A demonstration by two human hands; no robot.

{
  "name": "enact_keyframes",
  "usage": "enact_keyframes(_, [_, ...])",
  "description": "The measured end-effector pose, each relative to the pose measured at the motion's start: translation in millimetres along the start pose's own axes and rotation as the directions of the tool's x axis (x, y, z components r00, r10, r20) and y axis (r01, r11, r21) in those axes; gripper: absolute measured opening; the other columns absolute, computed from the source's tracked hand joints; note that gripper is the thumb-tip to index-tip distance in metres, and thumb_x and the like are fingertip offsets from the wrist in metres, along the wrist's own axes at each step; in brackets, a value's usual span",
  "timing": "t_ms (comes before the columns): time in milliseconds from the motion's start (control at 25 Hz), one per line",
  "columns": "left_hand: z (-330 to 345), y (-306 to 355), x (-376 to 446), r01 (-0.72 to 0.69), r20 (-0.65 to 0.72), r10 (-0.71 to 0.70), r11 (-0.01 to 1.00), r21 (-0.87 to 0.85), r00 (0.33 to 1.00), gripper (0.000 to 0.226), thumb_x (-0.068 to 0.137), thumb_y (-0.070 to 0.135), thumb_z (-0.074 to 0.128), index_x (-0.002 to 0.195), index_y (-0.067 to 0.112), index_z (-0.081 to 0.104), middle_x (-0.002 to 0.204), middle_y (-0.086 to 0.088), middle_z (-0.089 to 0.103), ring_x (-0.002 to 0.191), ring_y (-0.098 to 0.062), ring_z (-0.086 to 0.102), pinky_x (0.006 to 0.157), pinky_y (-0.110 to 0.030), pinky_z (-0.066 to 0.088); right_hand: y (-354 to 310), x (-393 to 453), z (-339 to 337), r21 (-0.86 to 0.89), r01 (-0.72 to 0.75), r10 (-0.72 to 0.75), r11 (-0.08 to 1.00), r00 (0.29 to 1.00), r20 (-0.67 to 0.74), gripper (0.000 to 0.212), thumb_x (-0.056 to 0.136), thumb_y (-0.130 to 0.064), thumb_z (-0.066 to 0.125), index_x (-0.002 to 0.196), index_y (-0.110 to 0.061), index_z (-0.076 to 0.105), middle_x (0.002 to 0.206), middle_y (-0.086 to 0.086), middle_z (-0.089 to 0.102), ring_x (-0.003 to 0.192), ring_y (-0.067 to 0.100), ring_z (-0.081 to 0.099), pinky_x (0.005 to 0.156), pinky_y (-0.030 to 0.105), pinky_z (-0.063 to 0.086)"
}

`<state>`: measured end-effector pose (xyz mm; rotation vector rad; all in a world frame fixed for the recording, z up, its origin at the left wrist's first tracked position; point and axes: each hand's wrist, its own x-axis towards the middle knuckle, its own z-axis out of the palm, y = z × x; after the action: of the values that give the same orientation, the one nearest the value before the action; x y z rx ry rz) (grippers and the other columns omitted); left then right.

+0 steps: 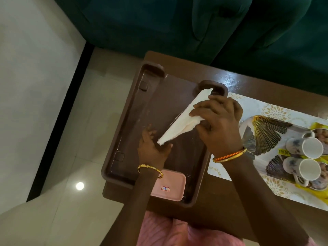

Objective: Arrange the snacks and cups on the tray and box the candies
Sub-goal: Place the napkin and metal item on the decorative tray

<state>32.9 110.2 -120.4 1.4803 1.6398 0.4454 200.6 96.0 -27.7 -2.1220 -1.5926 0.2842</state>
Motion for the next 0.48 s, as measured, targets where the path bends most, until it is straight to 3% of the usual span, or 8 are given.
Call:
enact_keyframes(120, [-1.0, -1.3, -6.2, 0.008, 0.018, -0.007, 0.998, -0.062, 1.0, 0.088, 0.057, 0.022, 0.086, 0.131, 0.009, 0.039, 0.119, -0.011, 0.061, 0.109, -0.024, 0.06, 0.091, -0.042, 0.053, -4.0, -1.5, 9.9, -0.038, -0.001, 0.003, 0.999, 0.998, 0.066, 0.021, 0.067, -0.007, 0.065, 0.083, -0.016, 0.074, 0.097, 0.004, 0.072, 0.115, 0.035, 0.054, 0.101, 0.058, 0.027])
enact_keyframes(280, [-1.7, 4.4, -14.6, -0.025, -0.038, 0.024, 0.999, -0.041, 0.999, 0.079, 0.059, 0.024, 0.085, 0.127, 0.009, 0.047, 0.12, -0.013, 0.06, 0.111, -0.025, 0.057, 0.091, -0.043, 0.052, -15.2, 2.3, 17.7, -0.058, 0.007, 0.0, 0.998, 0.993, 0.121, 0.019, 0.069, -0.009, 0.067, 0.085, -0.017, 0.074, 0.096, 0.006, 0.072, 0.114, 0.036, 0.054, 0.103, 0.058, 0.026])
enact_keyframes(400, [-2.8, 10.1, -14.8, -0.227, -0.127, 0.224, 0.974, -0.006, 0.966, 0.066, 0.064, 0.035, 0.08, 0.117, 0.004, 0.057, 0.115, -0.015, 0.062, 0.108, -0.024, 0.057, 0.088, -0.032, 0.05, -17.6, 4.9, 15.9, -0.073, 0.05, -0.043, 0.996, 0.995, 0.085, 0.018, 0.068, -0.014, 0.066, 0.084, -0.02, 0.074, 0.095, 0.005, 0.07, 0.111, 0.037, 0.055, 0.101, 0.06, 0.03])
enact_keyframes(480, [-1.5, 12.7, -13.9, -0.326, -0.164, 0.326, 0.945, 0.028, 0.931, 0.049, 0.07, 0.036, 0.073, 0.107, 0.004, 0.064, 0.107, -0.014, 0.067, 0.101, -0.022, 0.06, 0.083, -0.024, 0.049, -16.4, 6.2, 15.2, -0.076, 0.05, -0.039, 0.996, 0.989, 0.141, 0.018, 0.07, -0.014, 0.066, 0.085, -0.021, 0.073, 0.097, 0.004, 0.069, 0.115, 0.035, 0.053, 0.104, 0.06, 0.026])
